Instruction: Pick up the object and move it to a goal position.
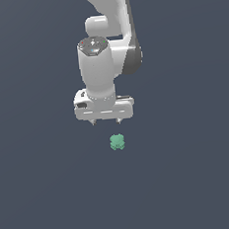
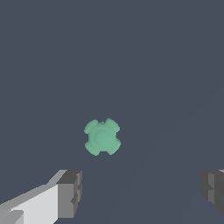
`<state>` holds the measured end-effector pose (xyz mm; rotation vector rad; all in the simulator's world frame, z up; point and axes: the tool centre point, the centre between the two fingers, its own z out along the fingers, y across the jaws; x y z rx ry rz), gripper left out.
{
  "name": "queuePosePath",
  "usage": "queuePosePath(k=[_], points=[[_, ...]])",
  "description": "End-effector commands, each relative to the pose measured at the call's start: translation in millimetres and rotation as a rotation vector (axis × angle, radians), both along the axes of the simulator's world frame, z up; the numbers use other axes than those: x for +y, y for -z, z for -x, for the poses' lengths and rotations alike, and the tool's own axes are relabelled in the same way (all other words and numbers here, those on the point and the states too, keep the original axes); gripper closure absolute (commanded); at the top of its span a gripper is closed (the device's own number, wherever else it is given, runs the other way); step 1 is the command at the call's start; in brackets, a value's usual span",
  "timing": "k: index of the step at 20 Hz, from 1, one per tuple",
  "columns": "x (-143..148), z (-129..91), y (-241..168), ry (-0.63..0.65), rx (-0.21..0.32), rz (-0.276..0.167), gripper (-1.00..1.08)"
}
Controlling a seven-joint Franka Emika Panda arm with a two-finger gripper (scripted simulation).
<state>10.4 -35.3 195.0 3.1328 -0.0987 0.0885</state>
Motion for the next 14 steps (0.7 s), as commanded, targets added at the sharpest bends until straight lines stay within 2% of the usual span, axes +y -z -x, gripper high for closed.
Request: queuePosePath(k=[1,14], points=[[0.0,0.0,0.0,0.000,0.000,0.000,-0.92],[-7.6,0.6,-3.5,-0.048,0.004,0.026,-0.92]])
